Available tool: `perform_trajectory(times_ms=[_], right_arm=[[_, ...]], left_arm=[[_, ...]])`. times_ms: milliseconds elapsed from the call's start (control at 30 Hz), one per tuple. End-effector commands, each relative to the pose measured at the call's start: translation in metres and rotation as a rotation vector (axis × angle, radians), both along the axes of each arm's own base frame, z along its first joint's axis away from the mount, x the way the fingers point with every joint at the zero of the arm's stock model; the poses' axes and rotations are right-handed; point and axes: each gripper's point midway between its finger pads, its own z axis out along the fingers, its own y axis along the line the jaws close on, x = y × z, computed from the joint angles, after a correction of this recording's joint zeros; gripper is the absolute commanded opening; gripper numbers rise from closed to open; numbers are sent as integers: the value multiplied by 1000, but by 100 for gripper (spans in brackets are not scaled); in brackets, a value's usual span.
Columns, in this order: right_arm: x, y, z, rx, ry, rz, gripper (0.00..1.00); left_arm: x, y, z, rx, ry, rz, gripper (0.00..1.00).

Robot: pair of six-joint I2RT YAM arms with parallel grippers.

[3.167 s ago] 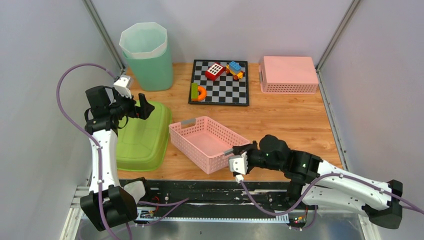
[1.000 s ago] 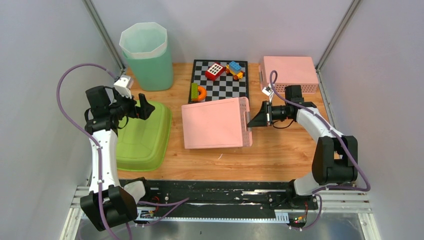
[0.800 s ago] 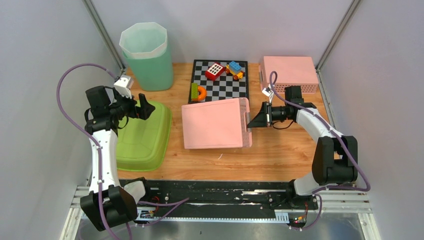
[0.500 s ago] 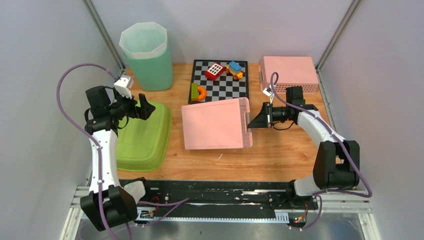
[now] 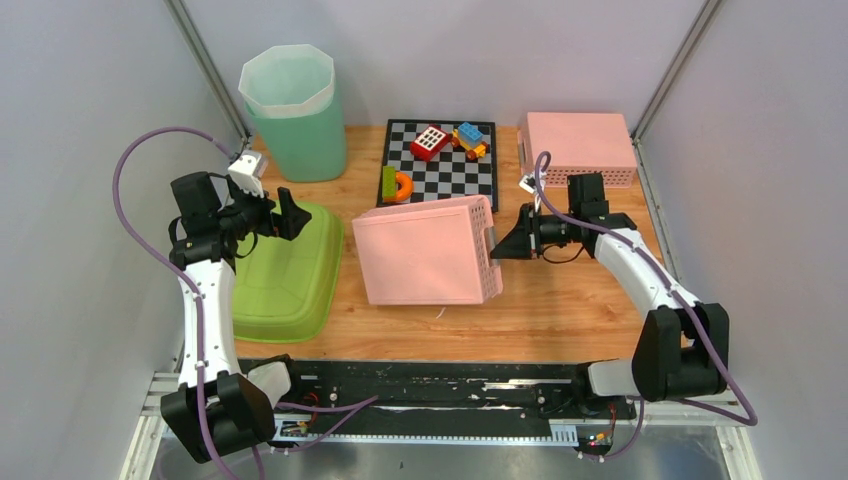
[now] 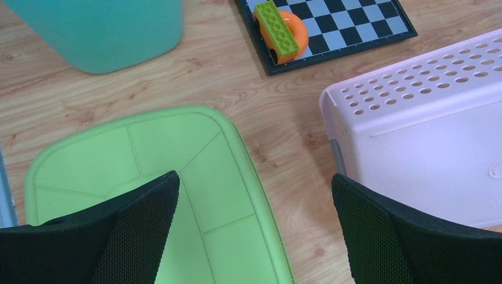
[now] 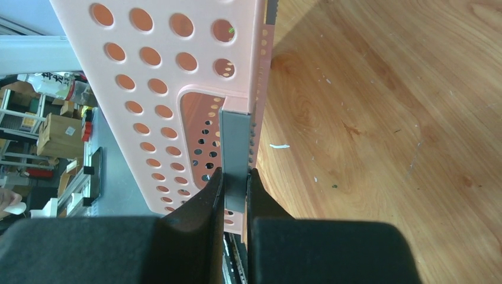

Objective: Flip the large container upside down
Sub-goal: Turn the container upside down at the center of the board.

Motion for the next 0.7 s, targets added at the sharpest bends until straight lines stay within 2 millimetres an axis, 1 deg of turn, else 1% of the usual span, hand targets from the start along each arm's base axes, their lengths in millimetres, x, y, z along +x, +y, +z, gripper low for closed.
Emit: perform_trajectory(times_ms=[0, 167, 667], right_arm=[[1, 1, -11, -19, -19, 14, 2], [0, 0, -11, -26, -33, 18, 2], [-9, 1, 3, 0, -136, 57, 2]], left_arm=[[-1, -2, 3, -10, -14, -10, 100], [-1, -3, 2, -13, -10, -17, 100], [-3, -6, 3, -17, -16, -38, 100]])
